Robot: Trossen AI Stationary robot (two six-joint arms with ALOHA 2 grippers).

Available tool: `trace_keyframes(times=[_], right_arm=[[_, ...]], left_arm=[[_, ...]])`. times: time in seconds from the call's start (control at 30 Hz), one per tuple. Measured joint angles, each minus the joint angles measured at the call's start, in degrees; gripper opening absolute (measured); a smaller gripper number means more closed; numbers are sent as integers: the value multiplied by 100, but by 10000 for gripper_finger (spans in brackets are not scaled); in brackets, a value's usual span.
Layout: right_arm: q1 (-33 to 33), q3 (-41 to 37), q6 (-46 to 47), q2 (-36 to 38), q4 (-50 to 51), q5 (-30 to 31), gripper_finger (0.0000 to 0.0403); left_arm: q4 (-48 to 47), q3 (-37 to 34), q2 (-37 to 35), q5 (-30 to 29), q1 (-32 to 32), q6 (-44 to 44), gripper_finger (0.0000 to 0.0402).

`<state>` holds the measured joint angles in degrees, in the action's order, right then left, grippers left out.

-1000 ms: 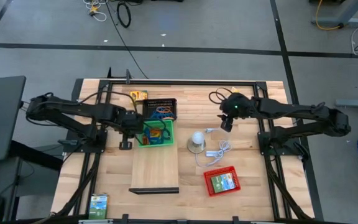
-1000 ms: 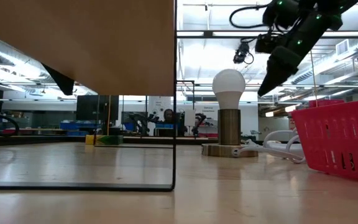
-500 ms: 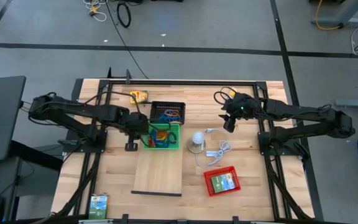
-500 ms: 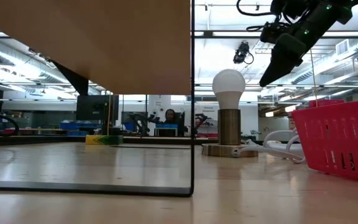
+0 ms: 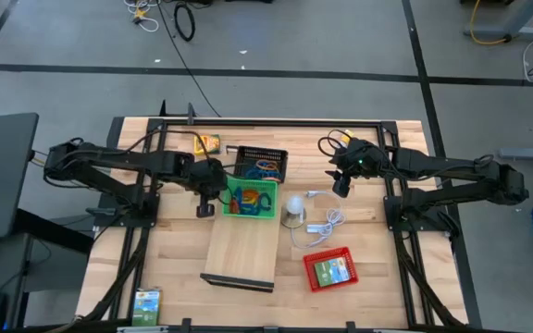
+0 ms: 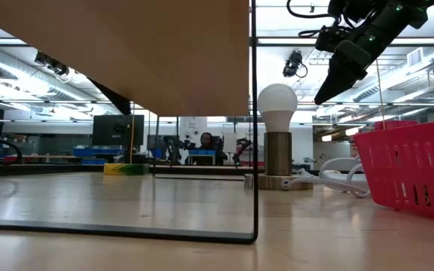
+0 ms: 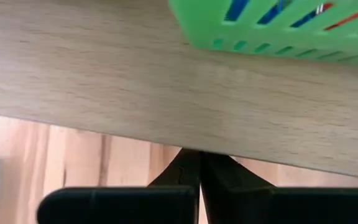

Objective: Pick & Place Office Desk Supplies
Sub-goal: Adjust the shelf

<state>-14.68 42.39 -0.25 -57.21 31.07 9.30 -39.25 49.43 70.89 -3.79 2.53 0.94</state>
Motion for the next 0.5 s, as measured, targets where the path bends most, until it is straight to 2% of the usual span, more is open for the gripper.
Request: trace_keyframes(times=[0.2,0.5], right_arm=[[0,0,0,0,0,2,181],[0,0,-2,-2,0,2,181]], left_arm=[[469,0,2,272,175,211,1],[791,0,2,182,272,409,1]])
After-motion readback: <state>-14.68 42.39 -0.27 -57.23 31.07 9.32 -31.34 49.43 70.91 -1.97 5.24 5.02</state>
